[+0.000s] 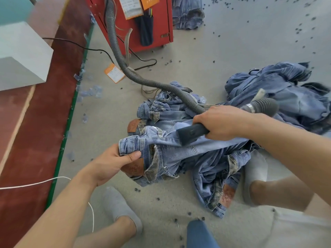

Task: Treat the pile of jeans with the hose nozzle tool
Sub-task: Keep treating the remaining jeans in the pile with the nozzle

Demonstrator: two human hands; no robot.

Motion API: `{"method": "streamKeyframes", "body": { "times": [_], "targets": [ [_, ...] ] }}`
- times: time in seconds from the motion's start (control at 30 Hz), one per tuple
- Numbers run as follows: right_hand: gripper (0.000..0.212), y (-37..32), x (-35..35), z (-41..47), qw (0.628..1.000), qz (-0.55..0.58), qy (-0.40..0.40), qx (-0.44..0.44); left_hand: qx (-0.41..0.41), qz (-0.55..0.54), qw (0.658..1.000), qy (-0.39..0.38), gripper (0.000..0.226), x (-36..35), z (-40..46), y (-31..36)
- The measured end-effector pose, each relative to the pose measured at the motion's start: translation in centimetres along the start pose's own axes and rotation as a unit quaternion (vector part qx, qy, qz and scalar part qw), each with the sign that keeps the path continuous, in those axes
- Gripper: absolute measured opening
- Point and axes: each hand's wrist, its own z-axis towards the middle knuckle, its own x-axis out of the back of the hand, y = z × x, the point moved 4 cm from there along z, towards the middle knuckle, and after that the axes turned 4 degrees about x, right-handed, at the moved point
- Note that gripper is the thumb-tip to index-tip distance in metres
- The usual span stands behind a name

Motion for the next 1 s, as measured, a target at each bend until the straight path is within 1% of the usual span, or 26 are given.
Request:
{"method": "streamKeyframes", "body": {
  "times": [0.1, 0.2, 0.3, 0.37, 0.43, 0.5, 0.53, 0.57, 0.63, 0.73, 0.8, 0.9, 1.0],
  "targets": [
    [0.024, -1.0, 1.2, -0.1, 0.997, 0.051, 0.044, 0.028, 0.005, 0.003, 1.000, 0.012, 0.042, 0.1, 0.0, 0.0],
    [0.028, -0.7, 3.4, -0.6, 0.990, 0.104, 0.092, 0.039, 0.005, -0.005, 1.000, 0.005, 0.039, 0.0, -0.2, 0.3],
    [0.033, 1.0, 4.9, -1.4, 0.981, 0.147, 0.124, 0.016, 0.009, -0.003, 1.000, 0.000, 0.040, -0.3, -0.3, 0.6],
    [0.034, 2.5, 5.3, -1.9, 0.982, 0.127, 0.138, -0.015, 0.031, -0.040, 0.999, -0.006, 0.042, -0.3, -0.3, 0.6],
    [0.033, 3.8, 5.3, -2.4, 0.982, 0.117, 0.146, -0.035, 0.081, -0.086, 0.992, -0.036, 0.043, -0.2, -0.4, 0.5],
    [0.032, 4.4, 5.1, -2.7, 0.982, 0.116, 0.145, -0.044, 0.126, -0.086, 0.985, -0.083, 0.047, -0.3, -0.7, 0.3],
    [0.033, 4.5, 5.0, -2.8, 0.982, 0.114, 0.144, -0.044, 0.133, -0.090, 0.981, -0.108, 0.051, -0.5, -0.6, 0.3],
    [0.033, 4.4, 4.8, -2.8, 0.982, 0.113, 0.142, -0.043, 0.128, -0.103, 0.979, -0.123, 0.056, -0.7, -0.5, 0.4],
    [0.035, 4.3, 4.5, -2.9, 0.983, 0.113, 0.140, -0.042, 0.100, -0.148, 0.977, -0.118, 0.062, -1.0, 0.0, 1.2],
    [0.035, 4.0, 4.1, -3.1, 0.983, 0.115, 0.137, -0.044, 0.031, -0.255, 0.964, -0.063, 0.056, -0.7, 1.1, 3.0],
    [0.034, 3.9, 4.1, -3.1, 0.980, 0.111, 0.152, -0.057, -0.009, -0.309, 0.950, -0.045, 0.050, -0.4, 1.8, 3.7],
    [0.034, 3.6, 4.3, -3.0, 0.971, 0.115, 0.192, -0.089, -0.029, -0.334, 0.940, -0.055, 0.048, -1.1, 2.6, 4.0],
    [0.036, 3.2, 4.6, -2.8, 0.963, 0.127, 0.218, -0.091, -0.025, -0.321, 0.944, -0.067, 0.051, -1.7, 3.0, 4.0]
  ]
}}
